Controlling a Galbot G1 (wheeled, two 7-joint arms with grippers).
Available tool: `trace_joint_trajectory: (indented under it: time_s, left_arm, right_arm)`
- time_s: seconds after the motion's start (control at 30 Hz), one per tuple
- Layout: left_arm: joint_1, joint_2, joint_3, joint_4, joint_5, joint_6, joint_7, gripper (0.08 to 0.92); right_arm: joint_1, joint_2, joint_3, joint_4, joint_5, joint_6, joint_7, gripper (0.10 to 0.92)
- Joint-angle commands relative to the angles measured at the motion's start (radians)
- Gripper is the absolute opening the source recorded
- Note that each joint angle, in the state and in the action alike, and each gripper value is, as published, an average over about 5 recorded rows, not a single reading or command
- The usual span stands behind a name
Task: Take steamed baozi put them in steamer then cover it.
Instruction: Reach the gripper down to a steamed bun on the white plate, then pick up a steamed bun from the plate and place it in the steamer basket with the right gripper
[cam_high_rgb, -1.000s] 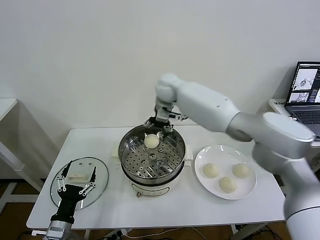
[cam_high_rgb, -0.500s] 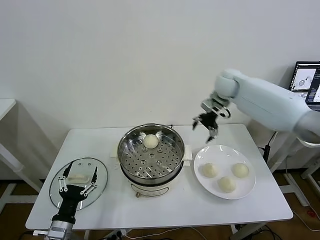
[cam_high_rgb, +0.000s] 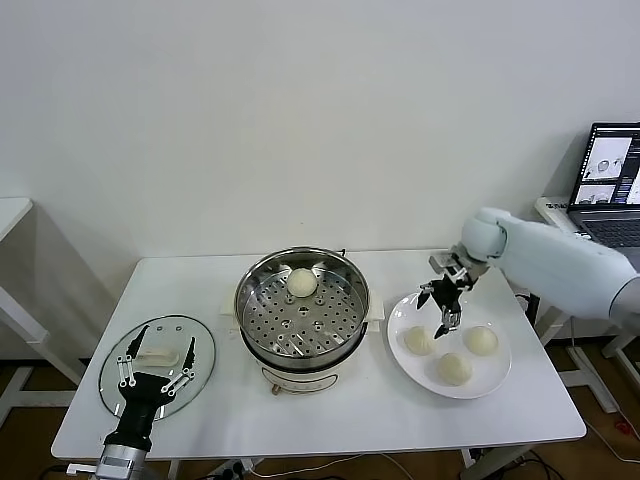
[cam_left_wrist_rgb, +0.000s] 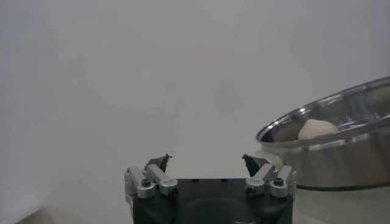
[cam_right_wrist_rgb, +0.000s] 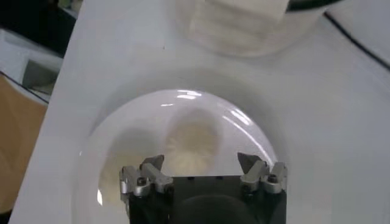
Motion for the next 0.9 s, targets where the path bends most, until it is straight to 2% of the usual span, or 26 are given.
trace_joint_trajectory:
  time_s: [0.03, 0.37, 0.63, 0.9]
  left_arm:
    - [0.004, 0.0, -0.003, 0.002, 0.001, -0.005, 0.0, 0.823]
    - [0.006, -0.001, -0.005, 0.005, 0.0, -0.01, 0.0, 0.823]
    - [0.001, -0.003, -0.003, 0.009, 0.0, -0.01, 0.0, 0.823]
    - [-0.008, 0.001, -0.002, 0.009, -0.001, -0.006, -0.001, 0.823]
  right_arm:
    - [-0.085, 0.033, 0.007, -0.036, -0.004, -0.043, 0.077, 0.823]
    - [-0.097, 0.043, 0.014, -0.043, -0.031, -0.044, 0.085, 0.812]
    - [-0.08, 0.039, 0.014, -0.036, -0.039, -0.043, 0.085, 0.673]
    - [0.088, 0.012, 0.005, 0.019, -0.044, -0.024, -0.032, 0.637]
